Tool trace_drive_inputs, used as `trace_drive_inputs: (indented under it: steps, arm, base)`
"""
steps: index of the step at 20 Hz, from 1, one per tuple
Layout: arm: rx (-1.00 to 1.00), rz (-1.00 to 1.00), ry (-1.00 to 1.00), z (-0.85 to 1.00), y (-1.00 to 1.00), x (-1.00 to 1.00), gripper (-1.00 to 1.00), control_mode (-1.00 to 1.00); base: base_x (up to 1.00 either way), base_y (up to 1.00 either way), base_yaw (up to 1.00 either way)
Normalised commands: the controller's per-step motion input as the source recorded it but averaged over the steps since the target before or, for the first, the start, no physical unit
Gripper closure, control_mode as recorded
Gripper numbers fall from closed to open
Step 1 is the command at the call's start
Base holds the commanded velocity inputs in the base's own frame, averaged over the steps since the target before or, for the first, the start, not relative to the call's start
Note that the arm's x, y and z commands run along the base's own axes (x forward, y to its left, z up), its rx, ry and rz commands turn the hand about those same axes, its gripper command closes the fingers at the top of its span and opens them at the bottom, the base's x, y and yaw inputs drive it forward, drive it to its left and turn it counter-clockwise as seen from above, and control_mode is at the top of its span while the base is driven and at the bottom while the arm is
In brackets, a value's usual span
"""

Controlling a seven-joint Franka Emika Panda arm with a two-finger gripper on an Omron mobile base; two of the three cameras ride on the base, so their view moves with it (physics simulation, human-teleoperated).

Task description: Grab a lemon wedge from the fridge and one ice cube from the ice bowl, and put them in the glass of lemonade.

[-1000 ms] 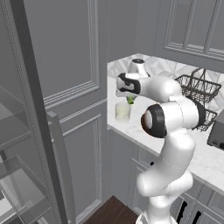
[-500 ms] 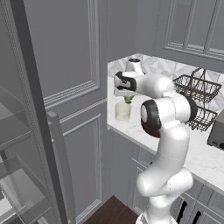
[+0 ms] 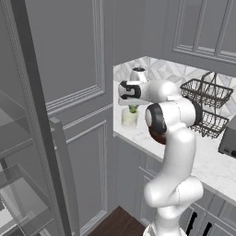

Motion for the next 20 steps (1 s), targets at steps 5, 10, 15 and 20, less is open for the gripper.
trace_drive_inputs:
  steps: [5, 10, 15, 20]
  arm:
    - [0.00, 0.00, 0.00, -0.02, 0.04, 0.26, 1.00, -1.00]
    - [0.00, 0.00, 0.00, 0.00, 0.00, 0.22, 1.00, -1.00]
    - [0.00, 0.00, 0.01, 0.00, 0.00, 0.10, 1.00, -1.00]
    - [0.00, 0.00, 0.00, 0.00, 0.00, 0.05, 1.00, -1.00]
  base:
    - [0.00, 0.00, 0.00]
    - [0.00, 0.00, 0.00]
    - [0.00, 0.00, 0.00]
    - [0.00, 0.00, 0.00]
